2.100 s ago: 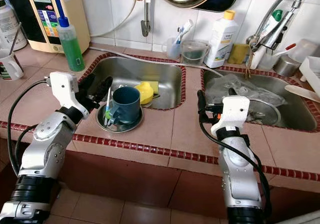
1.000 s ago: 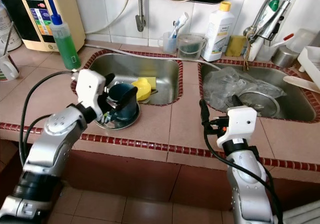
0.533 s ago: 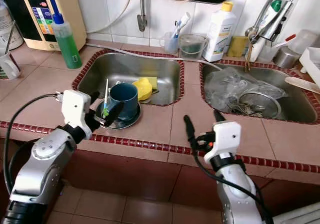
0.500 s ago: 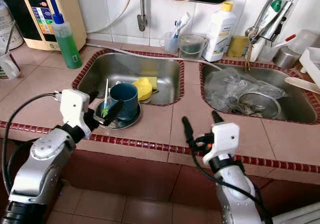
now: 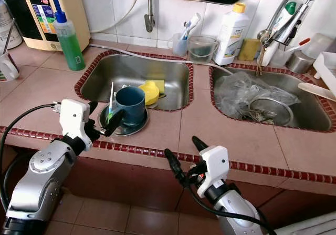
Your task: Kitchen organization
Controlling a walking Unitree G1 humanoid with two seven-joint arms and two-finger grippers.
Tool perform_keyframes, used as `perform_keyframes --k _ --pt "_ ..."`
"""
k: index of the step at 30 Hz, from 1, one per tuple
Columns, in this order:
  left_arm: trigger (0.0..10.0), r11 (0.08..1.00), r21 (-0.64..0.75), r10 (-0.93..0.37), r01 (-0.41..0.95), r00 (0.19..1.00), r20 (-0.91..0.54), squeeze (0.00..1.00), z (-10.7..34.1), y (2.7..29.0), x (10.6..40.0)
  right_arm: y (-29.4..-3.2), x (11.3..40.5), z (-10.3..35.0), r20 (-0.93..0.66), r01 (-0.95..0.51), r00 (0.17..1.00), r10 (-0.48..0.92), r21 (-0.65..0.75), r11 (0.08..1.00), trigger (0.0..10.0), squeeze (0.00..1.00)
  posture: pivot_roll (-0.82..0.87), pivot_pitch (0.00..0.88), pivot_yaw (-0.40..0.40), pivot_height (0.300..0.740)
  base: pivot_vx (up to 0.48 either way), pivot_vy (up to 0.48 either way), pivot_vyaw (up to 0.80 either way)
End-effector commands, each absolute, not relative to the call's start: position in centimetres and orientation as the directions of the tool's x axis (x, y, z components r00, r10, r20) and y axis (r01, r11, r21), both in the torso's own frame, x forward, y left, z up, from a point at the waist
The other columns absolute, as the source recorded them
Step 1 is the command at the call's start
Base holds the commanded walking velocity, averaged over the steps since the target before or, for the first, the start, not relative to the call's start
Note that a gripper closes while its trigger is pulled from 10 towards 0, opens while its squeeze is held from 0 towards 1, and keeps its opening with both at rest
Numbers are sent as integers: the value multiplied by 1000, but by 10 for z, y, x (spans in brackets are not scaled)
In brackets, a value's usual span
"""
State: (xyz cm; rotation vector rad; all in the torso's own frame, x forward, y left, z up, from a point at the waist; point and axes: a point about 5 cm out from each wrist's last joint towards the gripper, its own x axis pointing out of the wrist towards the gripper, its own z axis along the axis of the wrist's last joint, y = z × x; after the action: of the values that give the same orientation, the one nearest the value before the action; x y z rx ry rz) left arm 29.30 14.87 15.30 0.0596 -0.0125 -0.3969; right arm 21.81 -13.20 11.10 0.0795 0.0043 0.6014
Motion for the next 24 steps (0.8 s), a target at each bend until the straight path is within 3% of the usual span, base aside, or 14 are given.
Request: perform_keyframes --k 1,14,24 --pt "10000 920 67 -387 387 922 -12 0 151 146 292 -133 217 115 17 -586 810 587 67 807 10000 0 -67 20 -41 740 0 0 0" --pt "10000 915 19 -402 403 914 -60 0 141 128 291 -134 213 123 -17 -679 730 684 102 727 10000 0 -72 29 -45 740 0 0 0" --pt "10000 923 -4 -384 385 920 -77 0 140 116 302 -135 216 129 -19 -673 735 678 93 733 10000 0 -83 21 -39 740 0 0 0"
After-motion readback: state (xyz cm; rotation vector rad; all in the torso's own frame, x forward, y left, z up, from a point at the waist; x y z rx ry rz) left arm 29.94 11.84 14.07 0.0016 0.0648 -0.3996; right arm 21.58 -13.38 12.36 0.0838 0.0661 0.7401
